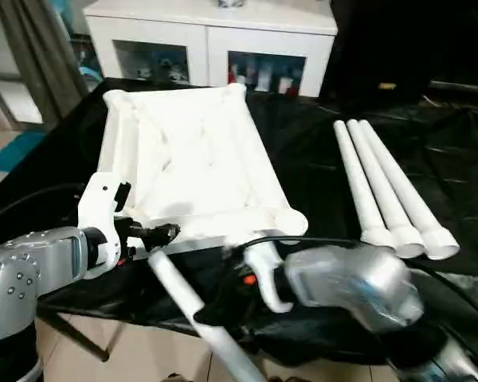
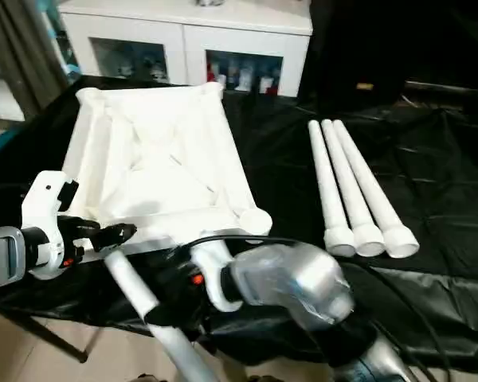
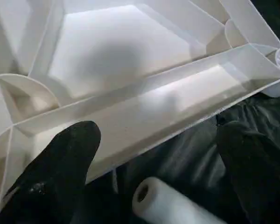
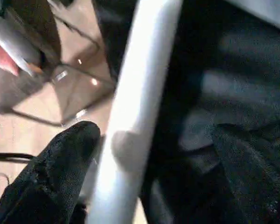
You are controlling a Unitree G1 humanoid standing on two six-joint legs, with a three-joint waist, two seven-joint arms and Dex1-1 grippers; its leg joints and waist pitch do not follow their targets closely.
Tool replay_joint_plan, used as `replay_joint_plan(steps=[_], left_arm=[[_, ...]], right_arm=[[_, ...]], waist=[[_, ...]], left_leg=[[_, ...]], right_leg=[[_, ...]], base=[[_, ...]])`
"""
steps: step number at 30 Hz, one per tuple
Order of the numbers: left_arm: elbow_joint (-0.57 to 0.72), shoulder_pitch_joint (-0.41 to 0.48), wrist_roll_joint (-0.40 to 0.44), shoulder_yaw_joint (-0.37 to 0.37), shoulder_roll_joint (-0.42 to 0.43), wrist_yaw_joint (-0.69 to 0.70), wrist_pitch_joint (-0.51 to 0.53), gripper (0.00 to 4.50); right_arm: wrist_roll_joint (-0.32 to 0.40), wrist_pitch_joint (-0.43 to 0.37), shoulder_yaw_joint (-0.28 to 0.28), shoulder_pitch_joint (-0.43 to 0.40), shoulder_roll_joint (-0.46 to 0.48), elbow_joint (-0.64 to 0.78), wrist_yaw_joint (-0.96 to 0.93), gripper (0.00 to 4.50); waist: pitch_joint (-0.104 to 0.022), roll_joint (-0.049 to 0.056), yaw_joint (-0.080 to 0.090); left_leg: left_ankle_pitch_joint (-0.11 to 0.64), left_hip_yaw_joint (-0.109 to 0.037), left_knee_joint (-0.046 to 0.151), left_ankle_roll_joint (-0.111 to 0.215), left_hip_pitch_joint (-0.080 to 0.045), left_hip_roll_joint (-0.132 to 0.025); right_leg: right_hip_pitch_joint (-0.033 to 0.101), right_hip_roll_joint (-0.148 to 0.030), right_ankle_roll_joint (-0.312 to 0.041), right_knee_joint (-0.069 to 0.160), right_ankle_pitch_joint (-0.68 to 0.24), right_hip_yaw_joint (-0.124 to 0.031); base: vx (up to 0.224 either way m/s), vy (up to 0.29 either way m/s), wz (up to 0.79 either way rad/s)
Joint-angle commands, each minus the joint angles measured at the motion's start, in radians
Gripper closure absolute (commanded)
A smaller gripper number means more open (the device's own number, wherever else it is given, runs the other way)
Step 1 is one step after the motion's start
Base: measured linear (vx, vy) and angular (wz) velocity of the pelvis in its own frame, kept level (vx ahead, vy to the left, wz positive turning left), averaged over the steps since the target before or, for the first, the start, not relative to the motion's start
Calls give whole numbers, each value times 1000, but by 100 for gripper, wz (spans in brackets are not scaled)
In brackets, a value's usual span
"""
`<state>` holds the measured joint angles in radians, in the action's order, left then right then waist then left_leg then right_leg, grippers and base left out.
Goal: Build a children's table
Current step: Pick table leg
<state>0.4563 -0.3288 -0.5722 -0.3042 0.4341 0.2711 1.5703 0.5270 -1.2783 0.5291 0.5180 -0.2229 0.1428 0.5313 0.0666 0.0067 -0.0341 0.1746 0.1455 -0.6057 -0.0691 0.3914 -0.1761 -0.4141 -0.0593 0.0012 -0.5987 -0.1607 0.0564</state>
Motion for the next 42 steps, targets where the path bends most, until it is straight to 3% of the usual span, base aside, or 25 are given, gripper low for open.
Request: replay_joint_plan(steps=[1,6,10,11,12,14,19,27,34,42], left_arm=[[-3,-3,8,8,14,4,-4,0],[-3,-2,9,9,15,3,-5,0],[-3,-2,9,9,15,3,-5,0],[-2,-1,9,9,16,3,-7,0],[3,6,10,8,17,1,-8,0],[9,14,14,8,16,0,-9,0],[9,14,17,14,13,2,-13,0],[5,11,20,18,11,2,-19,0],[6,8,22,19,6,-1,-21,0],[12,11,21,11,9,2,-20,0]], right_arm=[[-37,19,41,30,9,-35,-8,13],[-49,29,58,40,12,-49,-7,13],[-49,29,58,40,12,-49,-7,13],[-59,34,72,48,16,-63,-5,13],[-75,48,107,59,26,-77,-2,13],[-95,71,155,73,43,-99,6,13],[-118,87,179,79,64,-123,3,13],[-160,105,227,89,64,-153,11,13],[-195,119,255,90,66,-181,8,72],[-205,115,239,87,80,-209,2,136]], waist=[[-48,17,-1],[-52,19,-3],[-52,20,-4],[-51,20,-4],[-53,11,-2],[-50,16,-2],[-49,18,0],[-50,19,1],[-51,18,1],[-52,17,1]], left_leg=[[357,-18,87,-70,-19,-32],[312,-14,89,-69,-19,-34],[318,-14,90,-76,-20,-35],[321,-14,90,-75,-20,-34],[328,-13,89,-72,-19,-34],[336,-14,89,-71,-19,-34],[371,-16,91,-79,-24,-35],[377,-17,92,-80,-23,-34],[389,-17,92,-81,-26,-35],[392,-18,91,-80,-27,-34]], right_leg=[[32,-62,-86,85,-441,-42],[36,-60,-103,77,-358,-44],[38,-60,-114,74,-333,-44],[38,-60,-115,75,-339,-44],[38,-62,-117,76,-355,-44],[36,-64,-112,79,-395,-44],[31,-63,-84,85,-440,-45],[33,-63,-84,84,-437,-45],[32,-63,-82,85,-454,-45],[31,-63,-78,86,-462,-45]], base=[[0,0,0],[0,0,0],[0,0,0],[0,0,0],[0,0,0],[0,0,0],[0,0,0],[0,0,0],[0,0,0],[0,0,0]])
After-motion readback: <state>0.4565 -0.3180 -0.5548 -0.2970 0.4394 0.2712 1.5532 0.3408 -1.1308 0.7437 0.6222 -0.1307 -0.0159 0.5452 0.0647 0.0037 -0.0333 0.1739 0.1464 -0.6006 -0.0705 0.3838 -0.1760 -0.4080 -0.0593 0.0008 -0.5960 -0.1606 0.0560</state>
